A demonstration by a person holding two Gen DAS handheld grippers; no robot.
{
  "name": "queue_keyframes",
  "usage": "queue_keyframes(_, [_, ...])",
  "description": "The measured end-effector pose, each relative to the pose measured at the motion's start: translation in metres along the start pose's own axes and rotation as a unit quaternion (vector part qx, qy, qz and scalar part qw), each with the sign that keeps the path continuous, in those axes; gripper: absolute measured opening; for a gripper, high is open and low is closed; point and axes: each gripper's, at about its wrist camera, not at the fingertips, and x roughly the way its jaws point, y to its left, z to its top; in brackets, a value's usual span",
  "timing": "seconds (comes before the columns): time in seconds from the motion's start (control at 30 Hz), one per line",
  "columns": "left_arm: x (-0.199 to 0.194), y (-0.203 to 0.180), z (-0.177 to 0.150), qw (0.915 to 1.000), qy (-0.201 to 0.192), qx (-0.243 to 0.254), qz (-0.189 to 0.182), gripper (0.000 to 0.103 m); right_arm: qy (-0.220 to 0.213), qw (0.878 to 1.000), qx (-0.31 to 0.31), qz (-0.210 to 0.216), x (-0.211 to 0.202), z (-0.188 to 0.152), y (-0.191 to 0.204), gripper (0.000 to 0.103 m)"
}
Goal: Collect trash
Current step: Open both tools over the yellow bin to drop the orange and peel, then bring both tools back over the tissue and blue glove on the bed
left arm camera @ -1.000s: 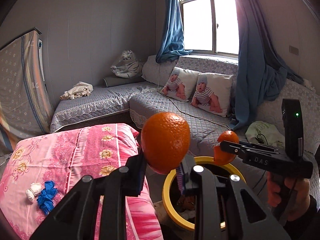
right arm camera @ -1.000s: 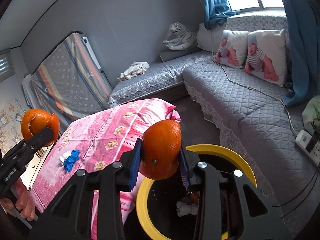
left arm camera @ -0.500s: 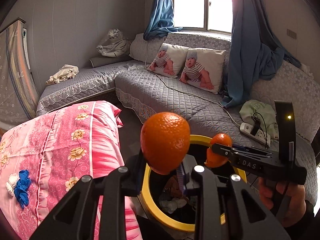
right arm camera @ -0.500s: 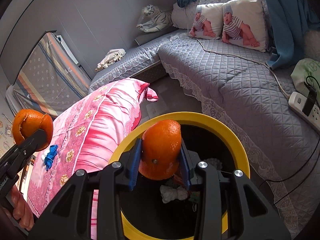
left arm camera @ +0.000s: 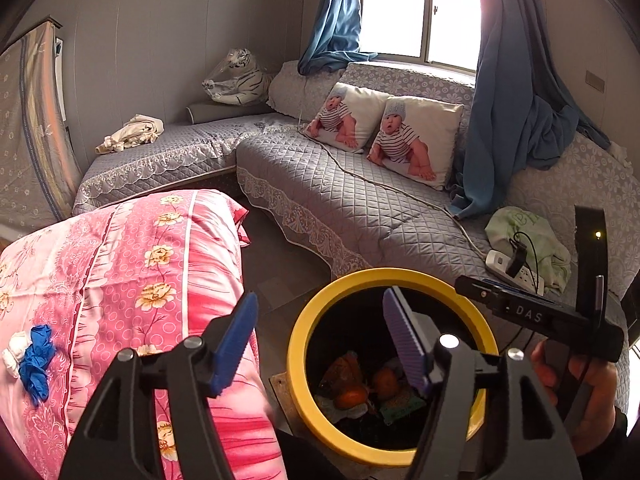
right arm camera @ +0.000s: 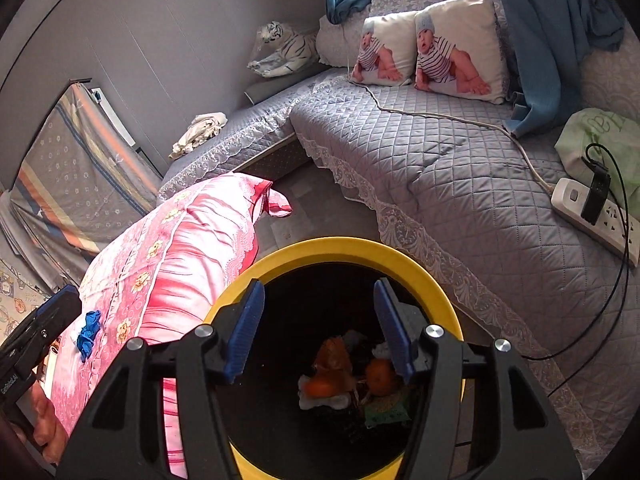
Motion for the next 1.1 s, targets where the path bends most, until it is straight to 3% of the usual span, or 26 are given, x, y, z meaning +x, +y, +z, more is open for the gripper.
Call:
queue_keyframes(0.33, [-0.016, 0.034, 0.007, 0.9986, -0.016, -0.047, 0.017, 0.062, -0.023, 1.000, -0.012, 0.013, -0.016, 0.010, 0.016, 0.054])
queue_keyframes(0.57, [-0.051, 0.102, 0.020, 0.9917, -0.046, -0.101, 0.064, 0.062, -0.049, 0.995, -0.054, 0.063, -0.026, 0.028, 0.070, 0.057])
queue_keyframes(0.77, [-0.106, 0.174, 0.030, 0.9751, -0.094, -0.137, 0.147, 0.064, -0.055, 0.983, -0.117, 0.131, -0.027, 0.042, 0.151, 0.063])
queue_keyframes(0.97, [-0.150, 0.244, 0.022, 0.9525, -0.106, -0.165, 0.233, 0.066, -0.040, 0.964, -0.181, 0.192, -0.010, 0.038, 0.245, 0.065])
queue_keyframes(1.1, [-0.166, 0.286, 0.004, 0.9400, -0.096, -0.188, 0.268, 0.066, -0.015, 0.950, -0.217, 0.223, 0.012, 0.025, 0.301, 0.065])
